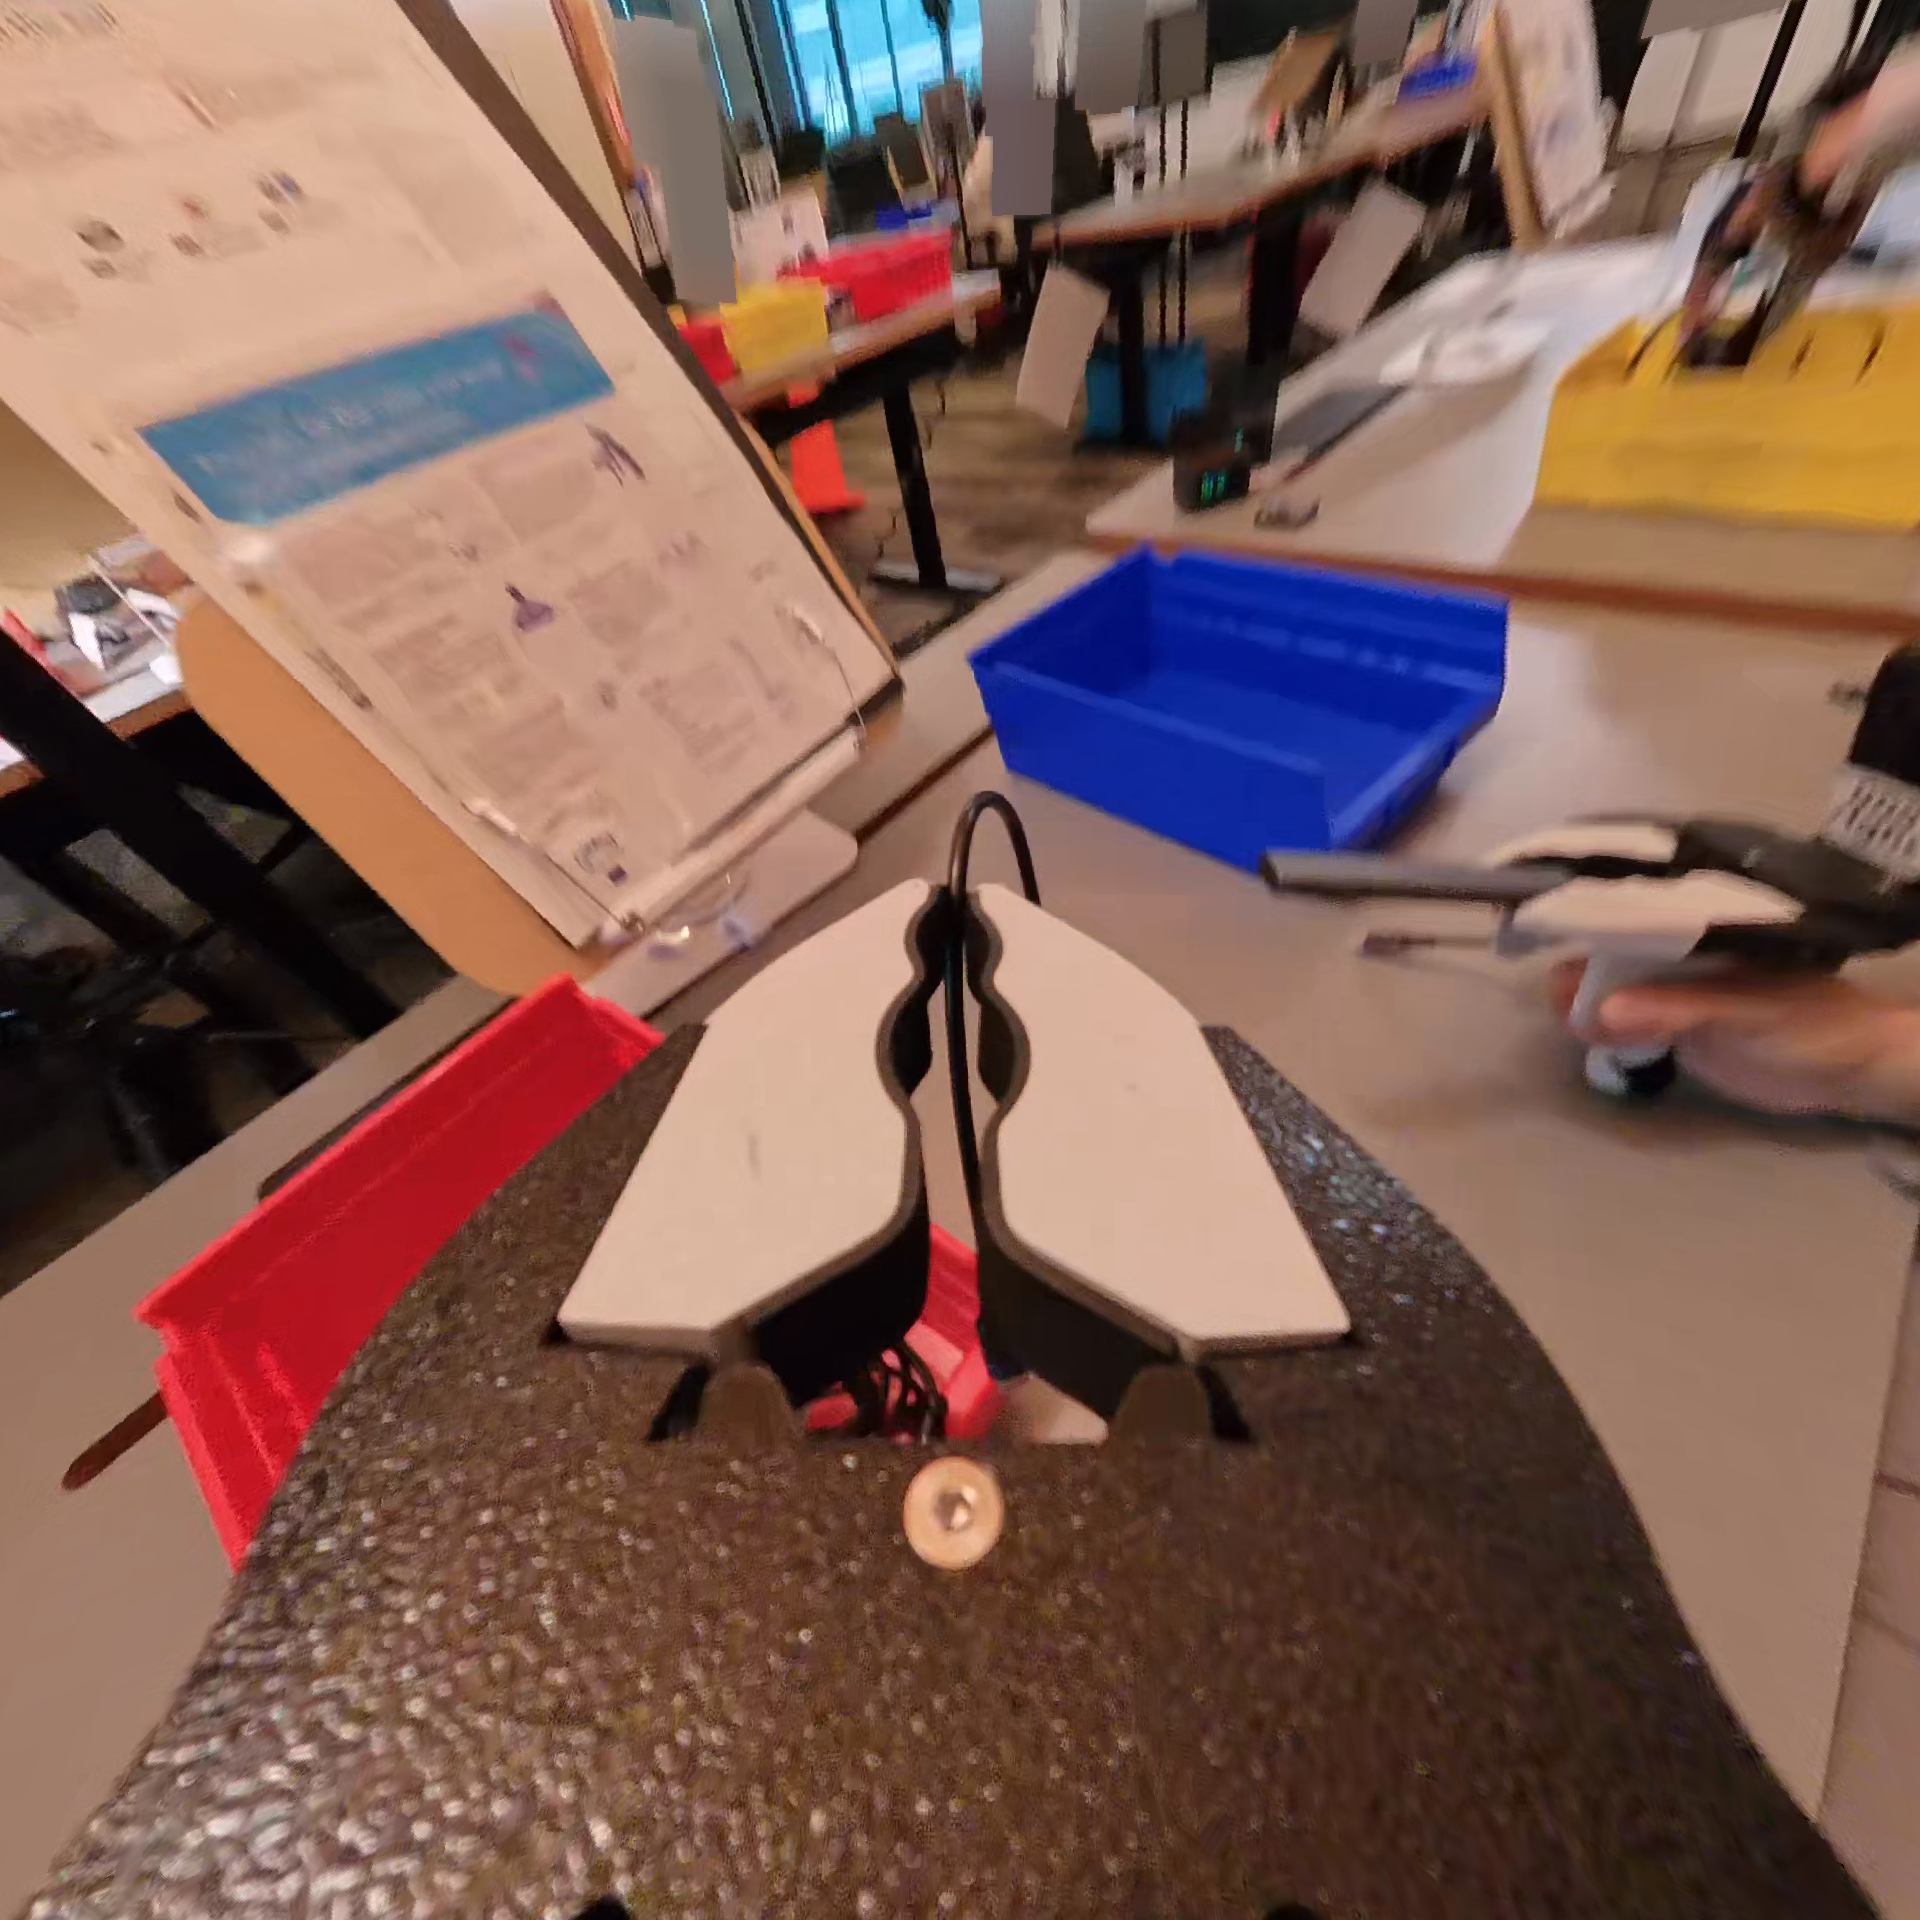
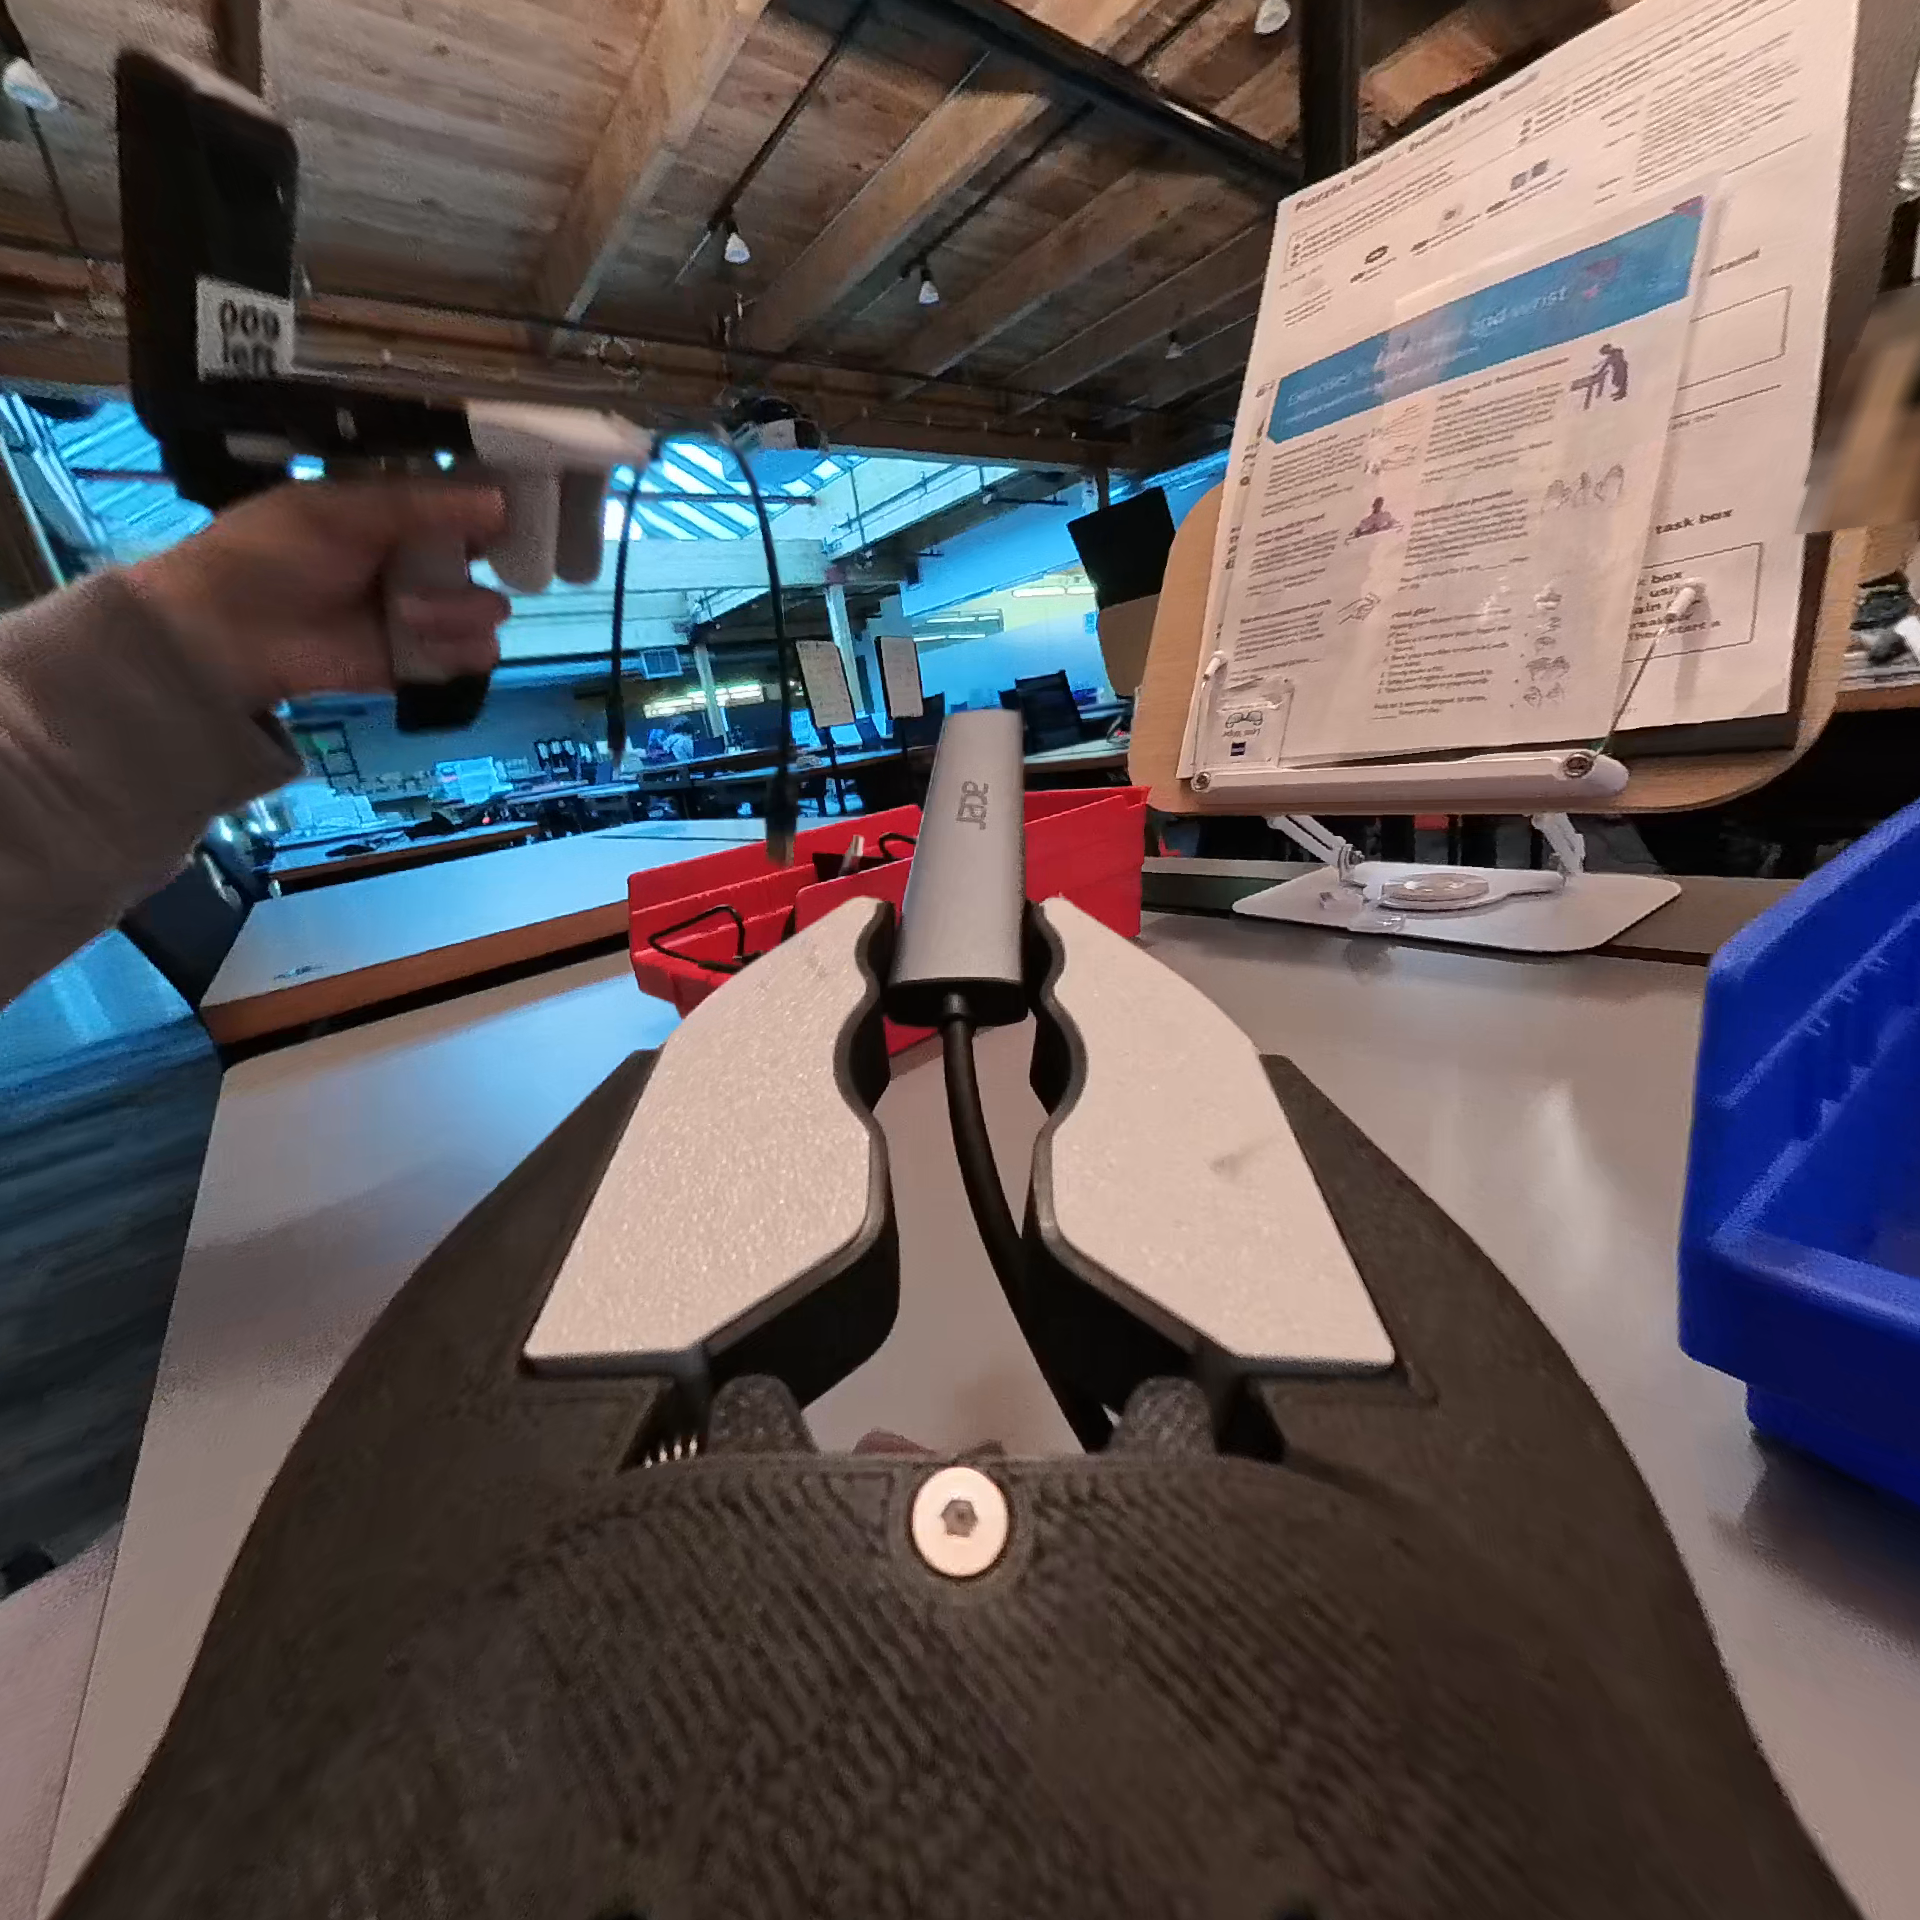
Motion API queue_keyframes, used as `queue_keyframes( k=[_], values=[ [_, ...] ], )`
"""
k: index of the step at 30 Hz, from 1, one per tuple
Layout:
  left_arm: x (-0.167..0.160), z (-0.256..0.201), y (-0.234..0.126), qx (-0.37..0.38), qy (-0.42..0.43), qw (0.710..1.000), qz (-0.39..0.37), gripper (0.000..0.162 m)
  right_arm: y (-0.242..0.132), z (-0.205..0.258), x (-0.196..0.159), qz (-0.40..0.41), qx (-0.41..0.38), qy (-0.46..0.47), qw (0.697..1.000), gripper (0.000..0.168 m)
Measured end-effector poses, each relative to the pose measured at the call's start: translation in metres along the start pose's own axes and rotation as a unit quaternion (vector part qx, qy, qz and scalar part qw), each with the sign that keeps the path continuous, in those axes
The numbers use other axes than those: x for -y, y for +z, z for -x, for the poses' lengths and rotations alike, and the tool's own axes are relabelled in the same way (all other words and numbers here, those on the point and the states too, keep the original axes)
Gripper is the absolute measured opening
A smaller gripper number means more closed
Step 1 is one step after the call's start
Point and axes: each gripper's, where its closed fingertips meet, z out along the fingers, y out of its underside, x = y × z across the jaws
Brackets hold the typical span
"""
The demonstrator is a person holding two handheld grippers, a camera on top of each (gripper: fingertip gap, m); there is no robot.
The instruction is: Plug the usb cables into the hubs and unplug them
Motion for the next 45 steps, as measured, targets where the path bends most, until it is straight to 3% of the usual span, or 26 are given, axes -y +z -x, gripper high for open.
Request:
queue_keyframes(
  k=[4, 9, 14, 16, 18, 20, 22, 26, 31, 33, 39, 42, 45],
  values=[
    [-0.051, -0.049, 0.035, 0.0, 0.115, 0.992, 0.042, 0.003, -0.002, -0.005, 0.003, -0.011, -0.005, 0.016, 1.0, 0.023],
    [-0.111, -0.142, 0.046, -0.096, 0.331, 0.939, -0.009, 0.002, -0.004, -0.004, 0.004, -0.017, -0.001, 0.017, 1.0, 0.024],
    [-0.184, -0.176, 0.026, -0.208, 0.32, 0.922, 0.063, 0.005, -0.002, 0.0, 0.002, -0.008, 0.003, 0.003, 1.0, 0.023],
    [-0.207, -0.169, 0.014, -0.218, 0.287, 0.926, 0.116, 0.021, 0.0, 0.003, 0.0, -0.001, 0.007, -0.004, 1.0, 0.023],
    [-0.221, -0.156, 0.001, -0.216, 0.244, 0.932, 0.158, 0.027, 0.0, 0.004, -0.001, 0.002, 0.007, -0.01, 1.0, 0.023],
    [-0.222, -0.136, -0.003, -0.17, 0.18, 0.953, 0.177, 0.032, 0.001, 0.005, -0.001, 0.005, 0.009, -0.012, 1.0, 0.023],
    [-0.216, -0.111, 0.001, -0.074, 0.094, 0.971, 0.207, 0.03, 0.001, 0.004, -0.002, 0.006, 0.007, -0.012, 1.0, 0.023],
    [-0.218, -0.113, 0.02, 0.013, -0.099, 0.962, 0.256, 0.038, 0.001, 0.004, -0.001, 0.007, 0.007, -0.008, 1.0, 0.024],
    [-0.249, -0.104, 0.039, 0.07, -0.134, 0.928, 0.34, 0.046, 0.0, 0.005, -0.001, 0.003, 0.01, -0.013, 1.0, 0.023],
    [-0.251, -0.103, 0.049, 0.066, -0.154, 0.93, 0.327, 0.04, 0.0, 0.005, 0.0, 0.001, 0.01, -0.01, 1.0, 0.023],
    [-0.236, -0.089, 0.058, 0.069, -0.059, 0.955, 0.282, 0.005, 0.0, 0.004, 0.0, 0.002, 0.012, -0.007, 1.0, 0.023],
    [-0.183, -0.05, 0.047, 0.174, 0.053, 0.965, 0.19, 0.005, 0.0, 0.004, 0.0, 0.001, 0.012, -0.007, 1.0, 0.023],
    [-0.127, -0.043, 0.035, 0.242, 0.243, 0.932, 0.117, 0.005, 0.0, 0.003, 0.0, -0.001, 0.011, -0.003, 1.0, 0.023]
  ],
)
